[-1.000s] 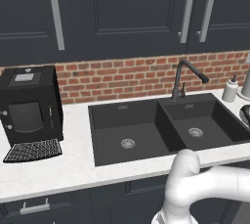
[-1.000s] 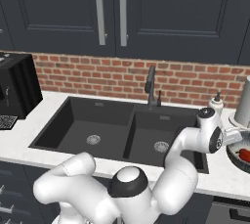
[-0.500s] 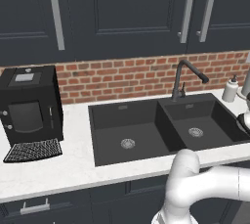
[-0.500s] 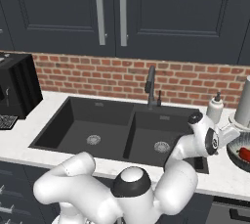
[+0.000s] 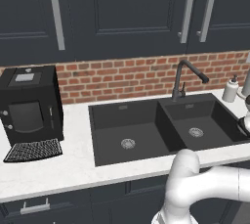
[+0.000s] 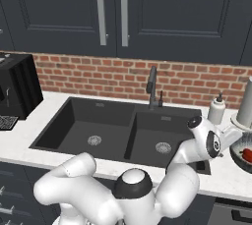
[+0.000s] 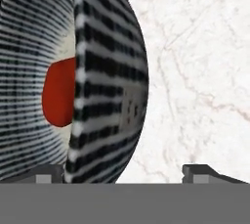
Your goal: Pick the bell pepper from the sink and place it in the bowl. Then pick the bowl and place it in the microwave. Then close the microwave door and press the start button.
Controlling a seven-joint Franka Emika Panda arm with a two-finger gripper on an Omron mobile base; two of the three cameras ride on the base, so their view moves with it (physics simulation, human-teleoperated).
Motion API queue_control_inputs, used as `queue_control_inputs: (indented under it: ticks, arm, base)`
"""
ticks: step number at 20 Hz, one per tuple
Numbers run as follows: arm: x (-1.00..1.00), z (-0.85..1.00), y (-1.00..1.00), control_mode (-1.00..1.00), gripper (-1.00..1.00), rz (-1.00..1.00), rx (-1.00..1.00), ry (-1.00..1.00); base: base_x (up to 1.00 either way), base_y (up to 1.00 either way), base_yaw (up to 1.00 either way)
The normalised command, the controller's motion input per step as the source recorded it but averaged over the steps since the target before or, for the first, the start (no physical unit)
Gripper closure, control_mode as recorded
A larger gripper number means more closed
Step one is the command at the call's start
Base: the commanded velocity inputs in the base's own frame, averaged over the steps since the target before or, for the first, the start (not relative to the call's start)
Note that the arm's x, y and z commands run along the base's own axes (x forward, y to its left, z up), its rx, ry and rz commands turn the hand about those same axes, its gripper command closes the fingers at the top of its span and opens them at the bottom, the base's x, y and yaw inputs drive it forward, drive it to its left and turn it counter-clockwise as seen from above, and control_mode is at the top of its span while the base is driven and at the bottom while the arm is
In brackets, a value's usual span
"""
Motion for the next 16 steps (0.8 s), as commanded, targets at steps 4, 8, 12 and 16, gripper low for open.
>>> queue_control_inputs:
  ticks: [4,8,12,16]
  arm:
    - [-0.14,-0.01,-0.22,-1.0,1.0,0.03,0.01,0.15]
    - [-0.28,0.0,-0.16,-1.0,1.0,0.01,0.04,0.11]
    - [-0.57,0.2,0.01,-1.0,1.0,0.0,0.0,0.05]
    - [-0.94,0.47,0.32,-1.0,1.0,0.0,0.0,0.0]
  base:
    - [0.0,0.0,0.0]
    - [0.0,0.0,0.0]
    - [0.0,0.0,0.0]
    - [0.0,0.0,0.0]
